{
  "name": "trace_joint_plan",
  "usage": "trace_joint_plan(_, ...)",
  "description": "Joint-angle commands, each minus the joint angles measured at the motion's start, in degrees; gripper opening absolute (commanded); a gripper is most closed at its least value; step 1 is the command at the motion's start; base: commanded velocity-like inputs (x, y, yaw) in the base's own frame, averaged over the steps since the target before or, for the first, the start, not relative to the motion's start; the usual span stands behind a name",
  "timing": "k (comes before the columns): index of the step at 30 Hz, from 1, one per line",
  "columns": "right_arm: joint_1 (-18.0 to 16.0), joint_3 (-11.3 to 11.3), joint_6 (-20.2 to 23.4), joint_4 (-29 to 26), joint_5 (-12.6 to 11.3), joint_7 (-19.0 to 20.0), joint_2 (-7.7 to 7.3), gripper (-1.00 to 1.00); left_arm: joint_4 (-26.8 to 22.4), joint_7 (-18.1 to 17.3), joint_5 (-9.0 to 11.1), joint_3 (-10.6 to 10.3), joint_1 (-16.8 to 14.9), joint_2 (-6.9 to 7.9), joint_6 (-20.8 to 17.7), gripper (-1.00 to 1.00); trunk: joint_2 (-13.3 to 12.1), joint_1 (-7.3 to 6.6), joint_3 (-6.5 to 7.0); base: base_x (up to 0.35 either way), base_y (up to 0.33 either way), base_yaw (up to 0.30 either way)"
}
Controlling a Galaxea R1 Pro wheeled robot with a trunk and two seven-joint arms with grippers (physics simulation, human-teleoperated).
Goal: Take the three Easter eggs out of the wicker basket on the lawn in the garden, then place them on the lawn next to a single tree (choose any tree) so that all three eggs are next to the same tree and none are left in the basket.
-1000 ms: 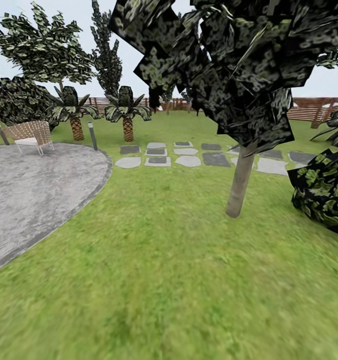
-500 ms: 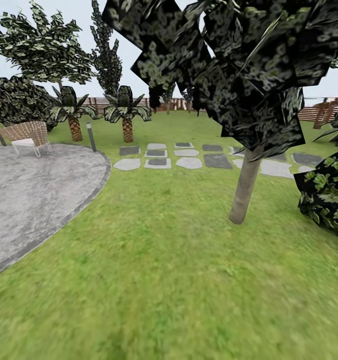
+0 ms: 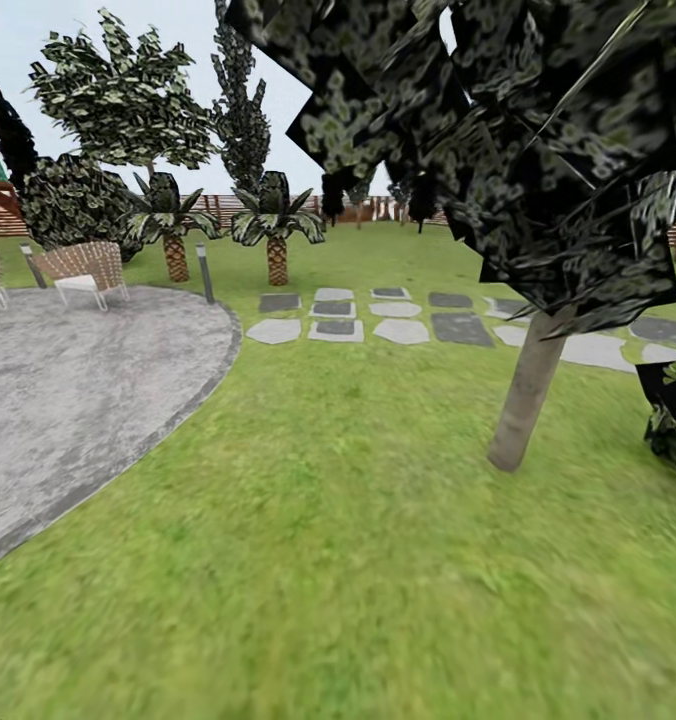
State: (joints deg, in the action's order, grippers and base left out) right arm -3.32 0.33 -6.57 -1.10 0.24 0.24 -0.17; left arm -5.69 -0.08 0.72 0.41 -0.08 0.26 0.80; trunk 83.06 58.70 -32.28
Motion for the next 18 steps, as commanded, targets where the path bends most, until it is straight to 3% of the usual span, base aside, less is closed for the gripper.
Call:
trace_joint_plan(1,-0.02,0.03,-0.19,0.04,0.02,0.02,-0.01,1.00,-0.02,-0.01,0.07,0.03,-0.01,0.00,0.08,1.00,0.02,0.03,-0.05,0.328,0.000,0.287)
trace_joint_plan(10,-0.02,0.03,-0.19,0.04,0.02,0.02,-0.01,1.00,-0.02,-0.01,0.07,0.03,-0.01,0.00,0.08,1.00,0.02,0.03,-0.05,0.328,0.000,0.286)
trace_joint_plan(18,-0.02,0.10,-0.19,0.09,0.09,0.17,-0.24,1.00,-0.02,-0.01,0.07,0.03,-0.01,0.00,0.08,1.00,0.02,0.03,-0.05,0.328,0.000,0.046)
